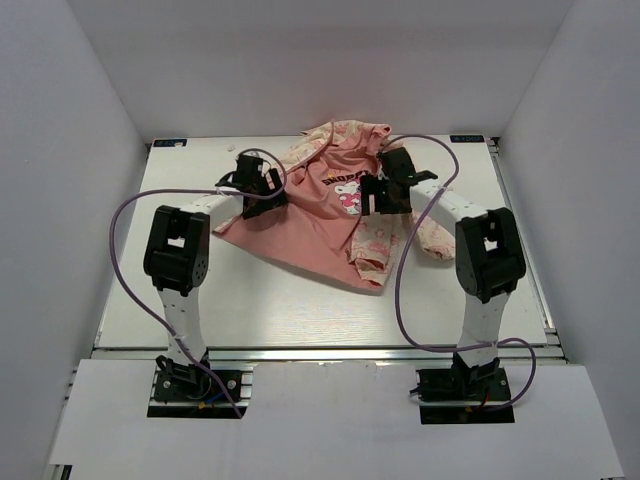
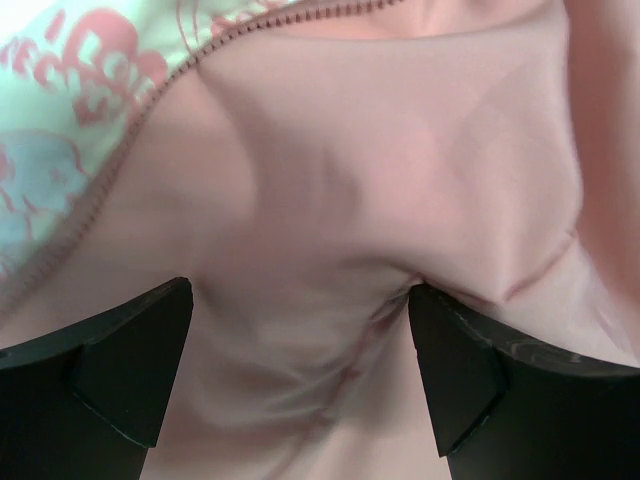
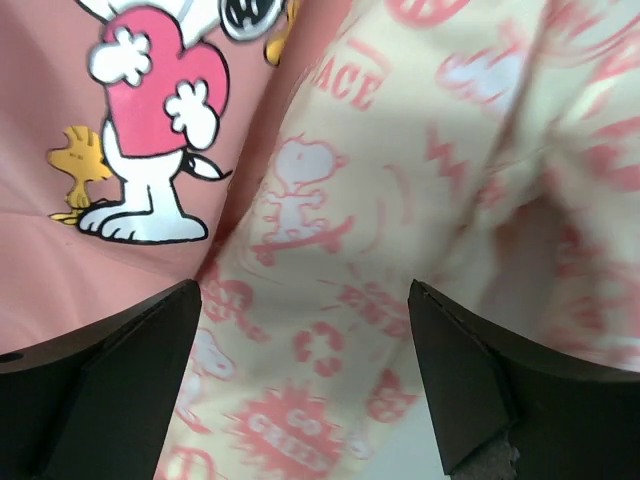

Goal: Zip up the jacket

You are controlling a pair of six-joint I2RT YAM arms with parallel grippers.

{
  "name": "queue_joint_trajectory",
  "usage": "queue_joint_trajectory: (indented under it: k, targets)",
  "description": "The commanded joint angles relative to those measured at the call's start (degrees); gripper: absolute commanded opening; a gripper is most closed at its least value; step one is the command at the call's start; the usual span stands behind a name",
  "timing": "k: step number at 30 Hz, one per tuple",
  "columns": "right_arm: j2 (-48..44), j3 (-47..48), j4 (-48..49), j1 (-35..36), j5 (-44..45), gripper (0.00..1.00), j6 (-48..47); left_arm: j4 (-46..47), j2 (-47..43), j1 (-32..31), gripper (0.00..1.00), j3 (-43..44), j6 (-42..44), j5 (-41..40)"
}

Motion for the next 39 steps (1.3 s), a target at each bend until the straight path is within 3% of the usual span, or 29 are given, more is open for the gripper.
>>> queue_joint_trajectory:
  k: [1, 5, 9, 12, 15, 18, 20, 22, 24, 26, 29, 30, 34, 37, 39]
  targets:
    - [-4.8, 2.4, -3.9, 0.3, 0.6, 0.89, -3.4, -2.2, -3.2, 0.0, 0.98, 3.4, 4.2, 3.4]
    - [-11.4, -3.6, -5.6, 3.5, 1.4, 0.89, -1.9, -4.5, -11.7, 0.0, 0.98, -2.9, 3.6, 3.9]
    - [-12.0, -4.3, -9.7, 11.4, 4.9, 0.89, 3.4, -13.5, -20.6, 1.4, 0.98, -6.0, -4.3, -11.1]
    - [-8.4, -1.7, -13.7, 15.3, 8.9, 0.86, 9.4, -23.0, -20.5, 4.5, 0.98, -2.7, -5.5, -16.0]
    - [-4.4, 1.3, -16.2, 16.2, 9.0, 0.69, 13.3, -35.1, -18.2, 10.2, 0.98, 1.5, -6.0, -22.5]
    - [-0.3, 4.1, -18.3, 16.4, 9.9, 0.62, 13.5, -39.4, -16.4, 10.8, 0.98, 3.1, -3.9, -32.4]
    - [1.3, 5.5, -18.8, 16.4, 10.0, 0.61, 12.7, -39.5, -14.7, 11.6, 0.98, 3.3, -3.4, -34.6]
    - [3.0, 6.3, -19.5, 16.5, 10.3, 0.58, 11.6, -35.9, -13.9, 14.0, 0.98, 1.6, -1.2, -30.8]
    - [3.8, 7.2, -20.3, 16.4, 11.8, 0.50, 11.6, -30.8, -13.5, 15.8, 0.98, 0.0, 1.4, -21.8]
    - [3.8, 6.7, -20.5, 16.4, 12.8, 0.42, 11.4, -26.3, -14.4, 15.9, 0.98, -3.5, 2.6, -18.2]
    - [3.7, 6.2, -20.6, 16.5, 14.6, 0.40, 11.5, -19.8, -15.3, 15.9, 0.98, -7.2, 4.2, -11.6]
    - [3.6, 6.0, -20.8, 16.4, 15.1, 0.40, 11.7, -18.0, -15.0, 15.9, 0.98, -7.6, 4.3, -10.4]
    - [2.5, 5.4, -20.9, 16.4, 14.6, 0.20, 11.9, -19.1, -11.6, 15.9, 0.98, -5.9, 3.8, -9.3]
    - [0.7, 4.8, -20.4, 16.5, 13.6, 0.18, 11.5, -20.3, -9.6, 15.9, 0.98, -4.1, 3.2, -9.4]
    - [-1.0, 4.4, -19.7, 16.4, 12.8, 0.07, 10.8, -19.8, -9.8, 15.9, 0.98, -4.2, 2.7, -9.4]
